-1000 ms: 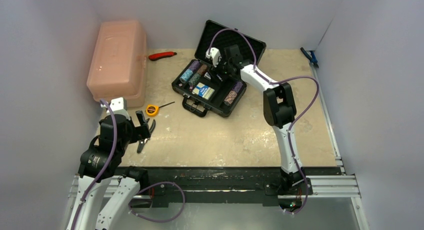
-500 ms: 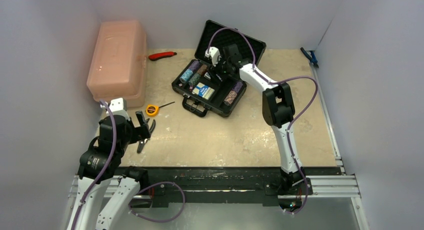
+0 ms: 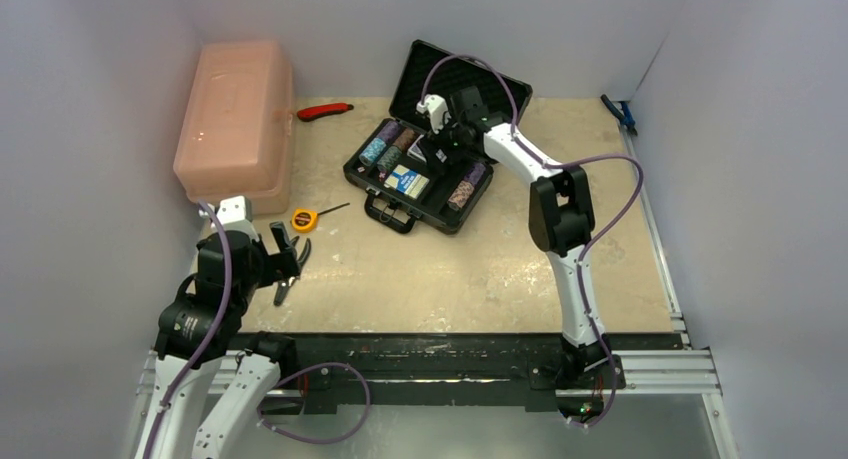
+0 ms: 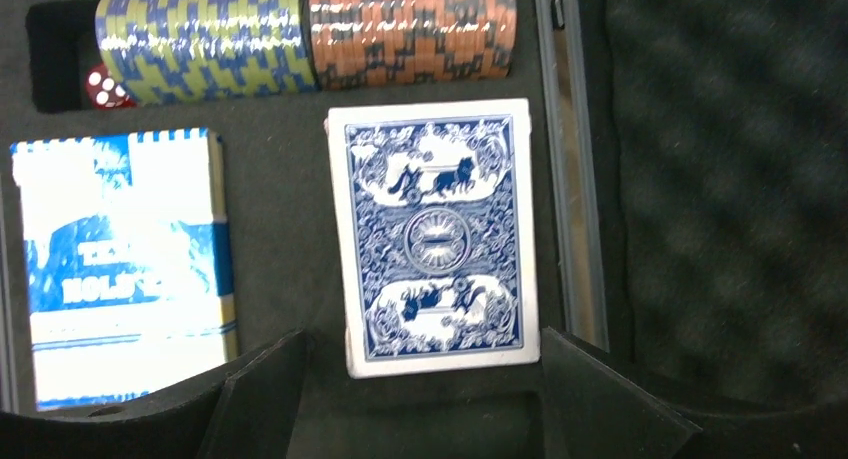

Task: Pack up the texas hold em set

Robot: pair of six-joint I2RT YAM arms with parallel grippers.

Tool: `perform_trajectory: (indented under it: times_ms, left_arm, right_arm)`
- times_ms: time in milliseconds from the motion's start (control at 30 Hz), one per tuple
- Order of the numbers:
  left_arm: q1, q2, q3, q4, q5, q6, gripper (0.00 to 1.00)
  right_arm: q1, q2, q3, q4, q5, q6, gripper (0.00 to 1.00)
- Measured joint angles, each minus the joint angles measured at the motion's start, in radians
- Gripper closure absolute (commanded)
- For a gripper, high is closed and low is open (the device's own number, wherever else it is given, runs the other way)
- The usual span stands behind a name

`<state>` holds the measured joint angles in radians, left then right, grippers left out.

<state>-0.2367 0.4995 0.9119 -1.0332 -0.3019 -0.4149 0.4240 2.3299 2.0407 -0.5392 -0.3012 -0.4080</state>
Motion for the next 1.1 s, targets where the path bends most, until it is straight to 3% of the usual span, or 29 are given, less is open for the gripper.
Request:
perform_trajectory:
  times_ms: [267, 467, 733, 900, 1100]
  left_arm:
    - [0.000, -0.007, 0.000, 0.000, 0.001, 0.006, 0.00]
    - [0.000, -0.012, 0.000, 0.000, 0.002, 0.007, 0.00]
    - [0.000, -0.017, 0.000, 0.000, 0.003, 0.007, 0.00]
    - [0.000, -0.025, 0.000, 0.000, 0.003, 0.007, 0.00]
    - [0.000, -0.026, 0.000, 0.000, 0.003, 0.007, 0.00]
  right_arm:
    - [-0.005, -0.062, -0.056, 0.006, -0.024, 0.058, 0.26]
    - [-0.008, -0.135, -0.101, 0.077, -0.061, 0.192, 0.48]
    - [0.081, -0.095, -0.024, 0.107, -0.051, 0.317, 0.50]
    - [0.132, -0.072, -0.004, 0.111, -0.018, 0.391, 0.71]
    - [0.134, -0.064, 0.030, 0.114, 0.066, 0.485, 0.81]
